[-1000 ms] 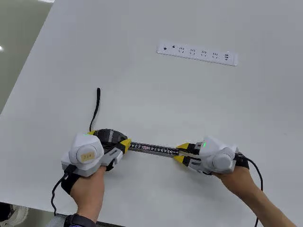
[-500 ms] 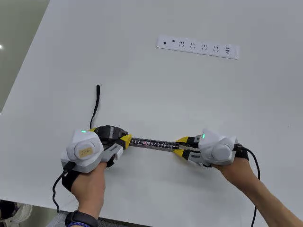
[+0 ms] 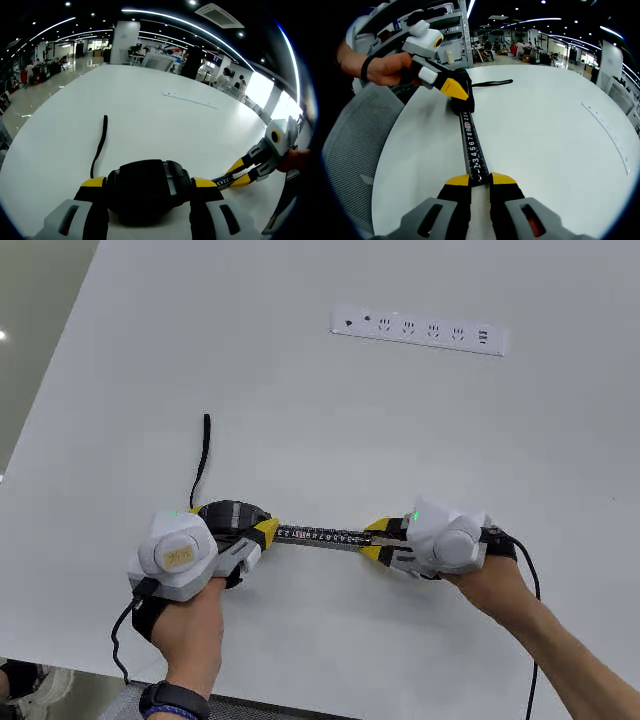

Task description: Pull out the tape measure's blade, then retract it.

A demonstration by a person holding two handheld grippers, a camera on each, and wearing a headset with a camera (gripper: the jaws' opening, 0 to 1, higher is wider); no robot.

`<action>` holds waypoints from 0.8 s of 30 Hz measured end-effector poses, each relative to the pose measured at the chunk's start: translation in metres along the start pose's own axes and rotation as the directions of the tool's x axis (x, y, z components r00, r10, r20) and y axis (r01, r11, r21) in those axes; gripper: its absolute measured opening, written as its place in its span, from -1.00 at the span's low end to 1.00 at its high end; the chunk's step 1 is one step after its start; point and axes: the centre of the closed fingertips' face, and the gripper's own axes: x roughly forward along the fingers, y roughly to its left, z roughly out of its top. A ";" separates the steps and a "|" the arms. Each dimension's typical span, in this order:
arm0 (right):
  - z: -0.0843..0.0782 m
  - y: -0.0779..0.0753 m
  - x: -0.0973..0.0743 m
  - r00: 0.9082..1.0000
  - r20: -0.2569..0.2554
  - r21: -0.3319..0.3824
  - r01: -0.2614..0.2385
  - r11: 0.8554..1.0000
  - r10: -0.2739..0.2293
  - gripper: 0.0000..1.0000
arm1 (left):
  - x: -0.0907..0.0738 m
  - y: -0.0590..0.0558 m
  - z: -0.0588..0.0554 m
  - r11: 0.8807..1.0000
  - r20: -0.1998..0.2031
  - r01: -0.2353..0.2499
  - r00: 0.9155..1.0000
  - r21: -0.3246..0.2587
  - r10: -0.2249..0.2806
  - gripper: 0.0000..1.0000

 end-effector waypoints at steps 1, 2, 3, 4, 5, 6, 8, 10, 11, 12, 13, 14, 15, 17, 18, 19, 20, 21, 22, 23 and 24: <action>0.001 0.000 0.000 1.000 0.001 0.002 0.000 1.000 0.000 -0.77 | 0.000 0.000 0.000 1.000 0.001 0.000 1.000 -0.001 0.000 0.25; 0.001 0.000 0.001 1.000 0.001 0.003 -0.004 1.000 0.004 -0.77 | 0.000 0.000 0.000 1.000 0.000 -0.001 1.000 -0.002 0.001 0.25; 0.001 0.000 0.002 1.000 0.000 0.003 -0.005 1.000 0.005 -0.77 | 0.000 0.000 0.000 1.000 0.000 0.000 1.000 -0.002 0.000 0.25; 0.001 0.000 0.003 1.000 -0.001 0.000 -0.005 1.000 0.005 -0.77 | 0.000 0.000 0.000 1.000 0.001 0.000 1.000 -0.004 0.000 0.25; 0.002 0.000 0.003 1.000 -0.002 -0.001 -0.004 1.000 0.004 -0.77 | 0.000 0.000 0.000 1.000 0.001 0.000 1.000 -0.005 0.000 0.25; 0.003 0.001 0.003 1.000 -0.003 -0.004 -0.005 1.000 0.005 -0.77 | 0.000 0.000 0.000 1.000 0.001 -0.001 1.000 -0.006 0.001 0.25; 0.004 0.000 0.004 1.000 -0.007 -0.011 -0.006 1.000 0.006 -0.77 | 0.000 0.000 0.000 1.000 0.001 -0.001 1.000 -0.007 0.001 0.25; 0.006 0.001 0.005 1.000 -0.013 -0.015 -0.010 1.000 0.010 -0.77 | 0.000 0.000 0.000 1.000 0.001 0.000 1.000 -0.009 0.000 0.25; 0.006 0.001 0.005 1.000 -0.014 -0.013 -0.016 1.000 0.016 -0.77 | 0.000 0.000 0.000 1.000 0.000 0.000 1.000 -0.010 0.000 0.25; 0.007 0.002 0.005 1.000 -0.012 -0.017 -0.021 1.000 0.021 -0.77 | 0.000 0.000 0.001 1.000 0.001 0.001 1.000 -0.012 -0.001 0.25; 0.008 0.001 0.005 1.000 -0.011 -0.019 -0.020 1.000 0.019 -0.77 | 0.000 0.000 0.001 1.000 0.002 0.000 1.000 -0.011 0.001 0.25; 0.009 0.001 0.005 1.000 -0.012 -0.022 -0.019 1.000 0.018 -0.77 | -0.001 0.000 0.001 1.000 0.002 -0.001 1.000 -0.012 0.001 0.25; 0.011 0.001 0.006 1.000 -0.015 -0.026 -0.020 0.999 0.019 -0.77 | -0.001 0.000 0.001 1.000 0.002 -0.001 1.000 -0.013 0.001 0.25; 0.010 0.001 0.009 1.000 -0.020 -0.030 -0.022 0.999 0.022 -0.77 | -0.001 0.000 0.001 1.000 0.001 -0.002 1.000 -0.012 0.002 0.25; 0.010 0.001 0.009 0.999 -0.022 -0.031 -0.025 0.999 0.024 -0.77 | -0.001 0.001 0.001 1.000 0.002 -0.003 1.000 -0.012 0.003 0.25; 0.010 0.002 0.010 0.999 -0.024 -0.033 -0.027 0.999 0.027 -0.77 | -0.001 0.001 0.001 1.000 0.002 -0.003 1.000 -0.012 0.003 0.25; 0.010 0.002 0.010 0.999 -0.025 -0.034 -0.028 0.999 0.028 -0.77 | -0.001 0.001 0.001 1.000 0.001 -0.002 1.000 -0.013 0.002 0.25; 0.011 0.002 0.011 0.999 -0.025 -0.035 -0.032 0.999 0.032 -0.77 | -0.001 0.001 0.001 1.000 0.002 -0.002 1.000 -0.012 0.002 0.25; 0.012 0.002 0.011 0.999 -0.025 -0.035 -0.033 0.999 0.032 -0.77 | -0.001 0.001 0.001 1.000 0.002 -0.003 1.000 -0.012 0.003 0.25; 0.013 0.003 0.012 0.999 -0.027 -0.037 -0.035 0.999 0.034 -0.77 | -0.001 0.001 0.001 1.000 0.003 -0.004 1.000 -0.013 0.004 0.25; 0.013 0.003 0.012 0.999 -0.029 -0.041 -0.036 0.999 0.035 -0.77 | -0.001 0.001 0.001 1.000 0.002 -0.003 1.000 -0.013 0.003 0.25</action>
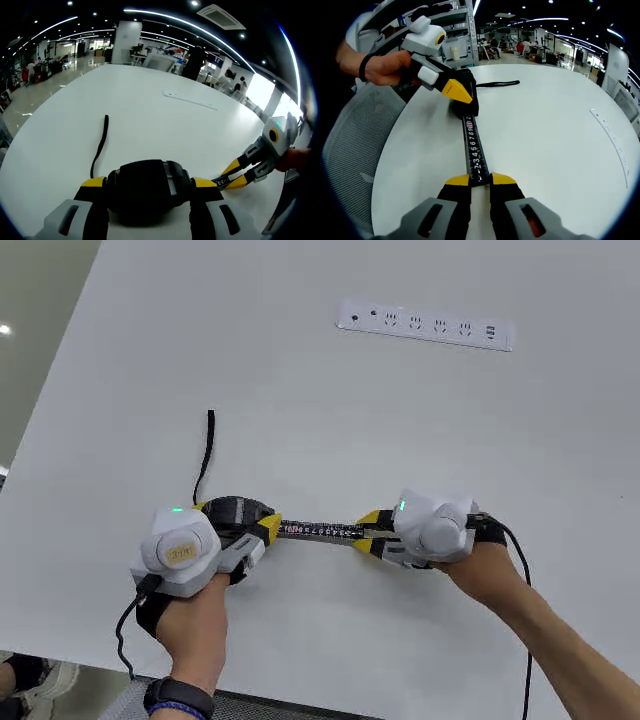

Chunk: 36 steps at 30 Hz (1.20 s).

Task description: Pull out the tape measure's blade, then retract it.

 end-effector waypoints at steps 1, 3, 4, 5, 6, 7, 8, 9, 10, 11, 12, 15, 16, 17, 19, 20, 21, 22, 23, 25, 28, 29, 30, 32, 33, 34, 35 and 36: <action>0.001 -0.001 0.001 1.000 0.000 -0.003 0.001 1.000 -0.001 -0.77 | 0.000 0.000 0.000 1.000 0.000 0.000 1.000 0.000 0.000 0.25; 0.002 -0.001 0.001 1.000 -0.002 -0.006 0.000 1.000 0.000 -0.77 | 0.000 0.001 0.000 1.000 0.001 -0.002 1.000 -0.001 0.002 0.25; 0.003 0.000 0.002 1.000 -0.002 -0.009 -0.002 1.000 0.002 -0.77 | 0.000 0.001 0.000 1.000 0.002 -0.001 1.000 -0.002 0.001 0.25; 0.003 0.000 0.002 1.000 -0.002 -0.008 -0.003 1.000 0.003 -0.77 | 0.000 0.001 0.000 1.000 0.002 -0.002 1.000 -0.002 0.002 0.25; 0.003 0.000 0.003 1.000 0.000 -0.005 -0.008 1.000 0.008 -0.77 | 0.000 0.001 0.000 1.000 0.003 -0.002 1.000 -0.002 0.002 0.25; 0.003 0.000 0.004 1.000 0.001 -0.004 -0.009 1.000 0.009 -0.77 | 0.000 0.001 0.000 1.000 0.003 -0.002 1.000 -0.002 0.002 0.25; 0.004 0.000 0.004 1.000 0.002 -0.005 -0.009 1.000 0.009 -0.77 | 0.000 0.001 0.000 1.000 0.003 -0.001 1.000 -0.002 0.001 0.25; 0.004 0.001 0.005 1.000 0.003 -0.003 -0.012 1.000 0.012 -0.77 | 0.000 0.001 0.000 1.000 0.003 -0.001 1.000 -0.001 0.001 0.25; 0.005 0.001 0.006 1.000 0.001 -0.005 -0.013 1.000 0.013 -0.77 | 0.000 0.001 0.000 1.000 0.003 -0.001 1.000 -0.002 0.001 0.25; 0.005 0.001 0.007 1.000 0.002 -0.005 -0.013 1.000 0.013 -0.77 | 0.000 0.002 0.000 1.000 0.003 -0.001 1.000 -0.002 0.001 0.25; 0.005 0.001 0.008 1.000 0.002 -0.005 -0.013 1.000 0.013 -0.77 | 0.000 0.002 0.000 1.000 0.004 -0.002 1.000 -0.002 0.002 0.25; 0.007 0.001 0.010 1.000 0.006 -0.004 -0.019 1.000 0.019 -0.77 | 0.000 0.002 0.000 1.000 0.003 -0.003 1.000 -0.004 0.003 0.25; 0.008 0.001 0.011 1.000 0.006 -0.005 -0.019 1.000 0.019 -0.77 | 0.000 0.002 0.000 1.000 0.003 -0.003 1.000 -0.004 0.003 0.25; 0.009 0.001 0.011 1.000 0.005 -0.007 -0.021 1.000 0.021 -0.77 | 0.000 0.002 0.000 1.000 0.003 -0.003 1.000 -0.004 0.003 0.25; 0.010 0.001 0.012 1.000 0.005 -0.008 -0.023 1.000 0.023 -0.77 | 0.000 0.002 0.000 1.000 0.004 -0.003 1.000 -0.005 0.003 0.25; 0.011 0.002 0.013 1.000 0.007 -0.007 -0.027 1.000 0.028 -0.77 | 0.000 0.002 0.000 1.000 0.004 -0.004 1.000 -0.006 0.004 0.25; 0.011 0.002 0.013 1.000 0.007 -0.009 -0.029 1.000 0.029 -0.77 | 0.000 0.003 0.000 1.000 0.003 -0.004 1.000 -0.007 0.004 0.25; 0.012 0.002 0.013 1.000 0.007 -0.011 -0.029 1.000 0.029 -0.77 | 0.000 0.003 0.000 1.000 0.002 -0.004 1.000 -0.008 0.004 0.25; 0.012 0.002 0.014 0.999 0.007 -0.011 -0.032 0.999 0.032 -0.77 | 0.000 0.003 0.000 1.000 0.002 -0.004 1.000 -0.008 0.004 0.25; 0.013 0.002 0.015 0.999 0.009 -0.012 -0.033 0.999 0.033 -0.77 | 0.000 0.003 0.000 1.000 0.001 -0.004 1.000 -0.008 0.004 0.25; 0.013 0.002 0.015 0.999 0.009 -0.012 -0.034 0.999 0.034 -0.77 | 0.000 0.003 0.000 1.000 0.001 -0.004 1.000 -0.008 0.004 0.25; 0.013 0.002 0.015 0.999 0.009 -0.012 -0.034 0.999 0.034 -0.77 | 0.000 0.003 0.000 1.000 0.001 -0.004 1.000 -0.008 0.004 0.25; 0.013 0.002 0.016 0.999 0.009 -0.012 -0.035 0.999 0.035 -0.77 | 0.000 0.003 0.000 1.000 0.001 -0.005 1.000 -0.009 0.005 0.25; 0.014 0.002 0.017 0.999 0.010 -0.012 -0.037 0.999 0.037 -0.77 | 0.000 0.003 0.000 1.000 0.001 -0.006 1.000 -0.010 0.006 0.25; 0.019 0.003 0.020 0.999 0.008 -0.025 -0.050 0.998 0.050 -0.76 | 0.000 0.004 0.000 1.000 0.001 -0.008 1.000 -0.015 0.008 0.25; 0.020 0.003 0.021 0.999 0.008 -0.027 -0.051 0.998 0.051 -0.76 | 0.000 0.004 0.000 1.000 0.001 -0.008 1.000 -0.017 0.008 0.25; 0.021 0.003 0.023 0.998 0.010 -0.029 -0.054 0.998 0.055 -0.76 | 0.000 0.004 0.000 1.000 0.002 -0.009 1.000 -0.019 0.009 0.25; 0.021 0.003 0.023 0.998 0.010 -0.028 -0.054 0.998 0.054 -0.76 | -0.001 0.004 0.000 1.000 0.002 -0.009 1.000 -0.019 0.009 0.25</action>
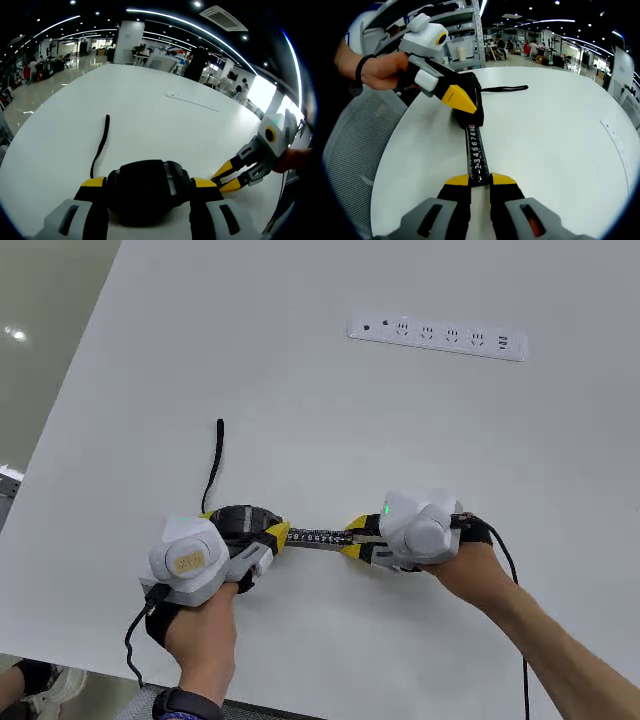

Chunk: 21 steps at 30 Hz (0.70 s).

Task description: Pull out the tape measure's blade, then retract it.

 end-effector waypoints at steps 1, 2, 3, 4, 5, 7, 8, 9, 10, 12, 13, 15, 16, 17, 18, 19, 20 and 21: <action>0.001 0.000 0.000 1.000 0.001 -0.001 -0.001 1.000 0.001 -0.76 | 0.000 0.000 0.000 1.000 0.000 -0.001 1.000 -0.002 0.001 0.25; 0.002 0.000 0.001 1.000 0.002 -0.002 0.000 1.000 0.000 -0.76 | 0.000 0.001 0.000 1.000 0.001 -0.002 1.000 -0.003 0.002 0.25; 0.003 0.000 0.002 1.000 0.002 -0.002 -0.002 1.000 0.002 -0.76 | 0.000 0.001 0.000 1.000 0.001 -0.003 1.000 -0.004 0.003 0.25; 0.003 0.000 0.002 1.000 0.002 0.000 -0.002 1.000 0.002 -0.76 | 0.000 0.001 0.000 1.000 0.001 -0.002 1.000 -0.005 0.002 0.25; 0.003 0.000 0.003 1.000 0.004 -0.001 -0.003 1.000 0.003 -0.76 | 0.000 0.001 0.000 1.000 0.001 -0.002 1.000 -0.006 0.002 0.25; 0.004 0.000 0.005 1.000 0.005 -0.001 -0.004 1.000 0.004 -0.76 | 0.000 0.002 0.000 1.000 0.002 -0.004 1.000 -0.009 0.004 0.25; 0.005 -0.001 0.006 1.000 0.005 -0.004 -0.005 1.000 0.005 -0.76 | 0.000 0.002 0.000 1.000 0.002 -0.004 1.000 -0.010 0.004 0.25; 0.007 0.000 0.006 1.000 0.006 -0.004 -0.005 1.000 0.005 -0.76 | 0.000 0.002 0.000 1.000 0.003 -0.004 1.000 -0.011 0.004 0.25; 0.007 0.000 0.006 1.000 0.007 -0.005 -0.006 1.000 0.006 -0.76 | -0.001 0.002 0.000 1.000 0.003 -0.004 1.000 -0.013 0.004 0.25; 0.008 -0.001 0.008 1.000 0.008 -0.005 -0.007 1.000 0.007 -0.76 | -0.001 0.002 0.000 1.000 0.005 -0.005 1.000 -0.015 0.005 0.25; 0.008 -0.001 0.009 1.000 0.009 -0.005 -0.007 1.000 0.007 -0.76 | -0.001 0.002 0.000 1.000 0.005 -0.004 1.000 -0.016 0.005 0.25; 0.011 0.000 0.009 1.000 0.011 -0.005 -0.010 1.000 0.010 -0.76 | -0.001 0.003 0.000 1.000 0.007 -0.005 1.000 -0.020 0.005 0.25; 0.011 0.000 0.010 1.000 0.011 -0.005 -0.010 1.000 0.010 -0.76 | -0.001 0.003 0.000 1.000 0.007 -0.005 1.000 -0.021 0.005 0.25; 0.012 -0.001 0.012 1.000 0.010 -0.006 -0.009 1.000 0.009 -0.76 | -0.001 0.003 0.000 1.000 0.008 -0.005 1.000 -0.024 0.005 0.25; 0.012 -0.001 0.013 1.000 0.011 -0.006 -0.010 1.000 0.010 -0.76 | -0.001 0.004 0.000 1.000 0.008 -0.005 1.000 -0.026 0.005 0.25; 0.013 -0.001 0.013 1.000 0.011 -0.007 -0.011 1.000 0.011 -0.76 | -0.001 0.004 0.001 1.000 0.009 -0.004 1.000 -0.028 0.004 0.24; 0.013 -0.001 0.013 1.000 0.012 -0.006 -0.010 1.000 0.010 -0.76 | -0.001 0.004 0.001 1.000 0.008 -0.003 1.000 -0.030 0.004 0.24; 0.014 -0.001 0.014 1.000 0.015 -0.004 -0.011 1.000 0.011 -0.76 | -0.001 0.004 0.001 0.999 0.009 -0.003 1.000 -0.033 0.004 0.24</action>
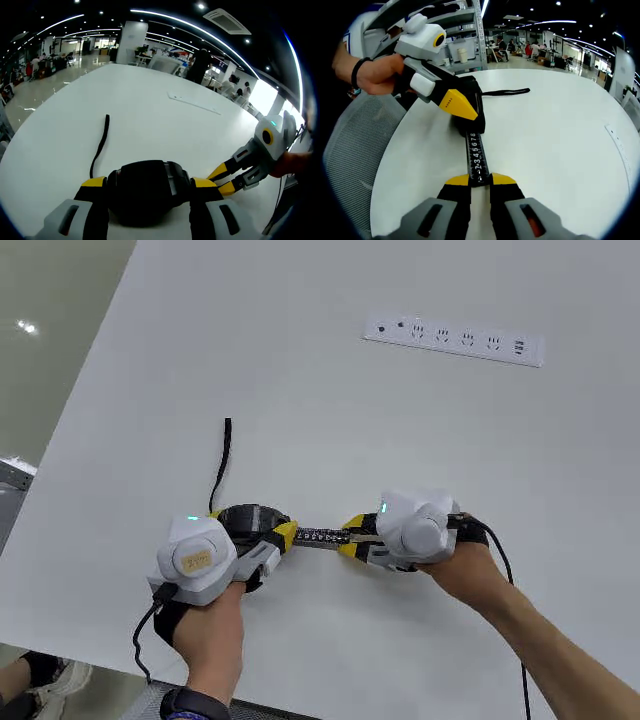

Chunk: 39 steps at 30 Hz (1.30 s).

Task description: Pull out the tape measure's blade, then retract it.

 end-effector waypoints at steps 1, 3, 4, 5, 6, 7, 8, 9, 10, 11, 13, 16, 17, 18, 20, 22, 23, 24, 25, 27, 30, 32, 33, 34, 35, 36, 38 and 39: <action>0.000 0.000 0.001 1.000 0.001 0.005 0.002 1.000 -0.002 -0.76 | 0.000 0.000 0.000 1.000 0.000 0.000 1.000 -0.001 0.000 0.24; 0.003 0.001 0.002 1.000 0.010 0.011 -0.001 1.000 0.001 -0.76 | 0.000 0.001 0.000 1.000 0.002 0.000 1.000 -0.004 0.000 0.24; 0.003 0.000 0.004 1.000 0.010 0.010 -0.001 1.000 0.000 -0.76 | 0.000 0.001 0.001 1.000 0.003 0.000 1.000 -0.007 0.001 0.24; 0.004 0.000 0.004 1.000 0.010 0.010 0.000 1.000 0.000 -0.76 | 0.000 0.001 0.001 1.000 0.003 -0.001 1.000 -0.008 0.001 0.24; 0.005 0.000 0.006 1.000 0.011 0.008 0.000 1.000 0.000 -0.76 | 0.000 0.001 0.001 1.000 0.004 0.000 1.000 -0.010 0.000 0.24; 0.006 0.000 0.006 1.000 0.011 0.007 -0.001 1.000 0.001 -0.76 | 0.000 0.002 0.001 1.000 0.004 0.000 1.000 -0.011 0.000 0.24; 0.007 0.000 0.007 1.000 0.012 0.006 -0.003 1.000 0.003 -0.76 | -0.001 0.002 0.001 1.000 0.005 0.000 1.000 -0.013 0.000 0.24; 0.007 0.000 0.007 1.000 0.011 0.006 -0.001 1.000 0.001 -0.76 | -0.001 0.002 0.001 1.000 0.006 0.000 1.000 -0.013 0.000 0.24; 0.007 0.000 0.007 1.000 0.010 0.006 -0.002 1.000 0.002 -0.76 | -0.001 0.002 0.001 1.000 0.007 0.000 1.000 -0.015 0.000 0.24; 0.008 0.000 0.008 1.000 0.011 0.004 -0.003 1.000 0.003 -0.76 | -0.001 0.002 0.001 1.000 0.007 0.000 1.000 -0.017 0.000 0.24; 0.008 0.000 0.009 1.000 0.010 0.004 -0.004 1.000 0.004 -0.76 | -0.001 0.003 0.001 1.000 0.007 -0.001 1.000 -0.019 0.001 0.24; 0.010 0.000 0.010 1.000 0.010 -0.001 -0.003 1.000 0.003 -0.76 | -0.001 0.003 0.001 1.000 0.008 0.002 1.000 -0.023 -0.001 0.23; 0.011 0.001 0.011 1.000 0.010 0.001 -0.004 1.000 0.004 -0.76 | -0.001 0.003 0.001 1.000 0.009 0.003 1.000 -0.029 -0.003 0.23; 0.011 0.000 0.012 1.000 0.011 0.000 -0.002 1.000 0.002 -0.76 | -0.002 0.004 0.002 0.999 0.013 0.008 1.000 -0.037 -0.007 0.23; 0.013 0.001 0.013 1.000 0.013 0.002 -0.005 1.000 0.005 -0.76 | -0.002 0.004 0.002 0.999 0.014 0.012 1.000 -0.040 -0.012 0.23; 0.015 0.002 0.015 1.000 0.016 0.002 -0.007 1.000 0.007 -0.76 | -0.002 0.004 0.002 0.999 0.014 0.011 1.000 -0.040 -0.011 0.22; 0.017 0.003 0.017 1.000 0.016 0.000 -0.008 1.000 0.008 -0.76 | -0.002 0.004 0.002 0.999 0.014 0.010 1.000 -0.041 -0.010 0.22; 0.018 0.003 0.018 1.000 0.015 -0.001 -0.007 1.000 0.007 -0.76 | -0.002 0.005 0.002 0.999 0.015 0.010 1.000 -0.042 -0.010 0.22; 0.019 0.004 0.019 1.000 0.015 -0.004 -0.009 1.000 0.009 -0.76 | -0.002 0.005 0.002 0.999 0.015 0.010 1.000 -0.042 -0.010 0.22; 0.020 0.004 0.021 1.000 0.015 -0.006 -0.009 1.000 0.009 -0.76 | -0.003 0.006 0.002 0.999 0.016 0.012 1.000 -0.044 -0.011 0.22; 0.022 0.004 0.022 1.000 0.013 -0.009 -0.010 1.000 0.010 -0.76 | -0.003 0.007 0.002 0.999 0.019 0.012 1.000 -0.048 -0.012 0.22; 0.022 0.004 0.024 1.000 0.010 -0.013 -0.009 1.000 0.009 -0.76 | -0.004 0.007 0.002 0.998 0.020 0.013 1.000 -0.054 -0.012 0.22; 0.022 0.003 0.025 1.000 0.010 -0.013 -0.009 1.000 0.010 -0.76 | -0.004 0.007 0.002 0.998 0.021 0.013 1.000 -0.055 -0.012 0.22; 0.023 0.003 0.026 1.000 0.010 -0.014 -0.010 1.000 0.010 -0.76 | -0.004 0.008 0.003 0.998 0.022 0.015 1.000 -0.058 -0.014 0.22; 0.023 0.003 0.027 1.000 0.010 -0.013 -0.011 1.000 0.011 -0.76 | -0.004 0.009 0.003 0.998 0.023 0.016 1.000 -0.061 -0.014 0.22; 0.024 0.003 0.027 1.000 0.008 -0.014 -0.009 1.000 0.009 -0.76 | -0.004 0.009 0.003 0.998 0.024 0.016 1.000 -0.066 -0.014 0.22; 0.024 0.003 0.028 1.000 0.007 -0.016 -0.009 1.000 0.009 -0.76 | -0.004 0.010 0.003 0.997 0.027 0.017 1.000 -0.072 -0.016 0.21; 0.025 0.003 0.029 1.000 0.008 -0.016 -0.009 1.000 0.009 -0.76 | -0.004 0.010 0.002 0.997 0.027 0.018 0.999 -0.073 -0.016 0.21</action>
